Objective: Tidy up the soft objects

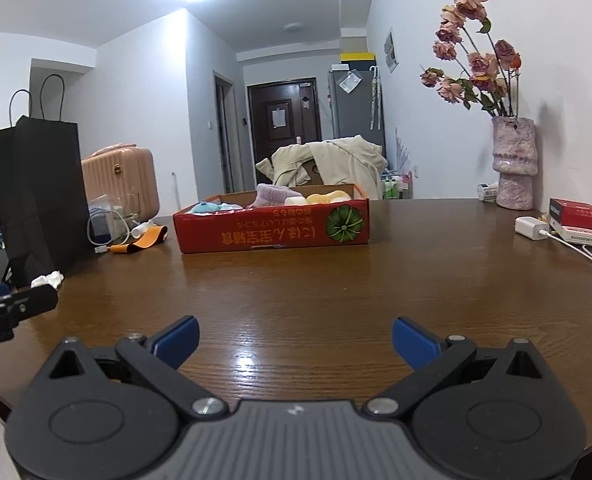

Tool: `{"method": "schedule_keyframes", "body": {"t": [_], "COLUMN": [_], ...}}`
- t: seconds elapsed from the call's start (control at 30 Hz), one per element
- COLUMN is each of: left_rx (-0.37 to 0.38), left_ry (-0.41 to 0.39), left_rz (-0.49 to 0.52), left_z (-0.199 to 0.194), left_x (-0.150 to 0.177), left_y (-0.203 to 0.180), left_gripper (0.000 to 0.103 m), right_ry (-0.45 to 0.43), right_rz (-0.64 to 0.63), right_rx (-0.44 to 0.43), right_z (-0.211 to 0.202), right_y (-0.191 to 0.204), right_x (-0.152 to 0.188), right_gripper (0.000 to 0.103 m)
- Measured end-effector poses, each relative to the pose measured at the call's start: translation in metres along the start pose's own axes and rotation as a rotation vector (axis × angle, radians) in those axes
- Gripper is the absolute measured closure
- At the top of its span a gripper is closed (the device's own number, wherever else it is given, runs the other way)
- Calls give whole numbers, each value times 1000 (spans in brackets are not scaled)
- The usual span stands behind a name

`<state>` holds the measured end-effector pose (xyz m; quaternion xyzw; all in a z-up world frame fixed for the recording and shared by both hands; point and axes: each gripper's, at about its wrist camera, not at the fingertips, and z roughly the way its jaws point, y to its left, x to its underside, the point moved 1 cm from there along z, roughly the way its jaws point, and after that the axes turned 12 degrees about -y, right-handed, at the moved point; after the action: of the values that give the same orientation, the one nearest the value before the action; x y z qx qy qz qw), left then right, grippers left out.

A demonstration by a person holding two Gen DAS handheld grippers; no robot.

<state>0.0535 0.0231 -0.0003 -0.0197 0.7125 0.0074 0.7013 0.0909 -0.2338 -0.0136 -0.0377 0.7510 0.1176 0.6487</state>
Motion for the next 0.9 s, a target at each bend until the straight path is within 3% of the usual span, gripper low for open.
{"method": "schedule_keyframes", "body": {"t": [0.9], "left_rx": [-6], "left_ry": [10], "left_rz": [-3], "left_z": [1], "left_x": [3], "left_y": [0], "left_gripper": [0], "right_ry": [20], "right_rz": [14], "right_rx": [4], "right_z": [5], "right_y": [-2], "right_x": [2], "right_gripper": [0]}}
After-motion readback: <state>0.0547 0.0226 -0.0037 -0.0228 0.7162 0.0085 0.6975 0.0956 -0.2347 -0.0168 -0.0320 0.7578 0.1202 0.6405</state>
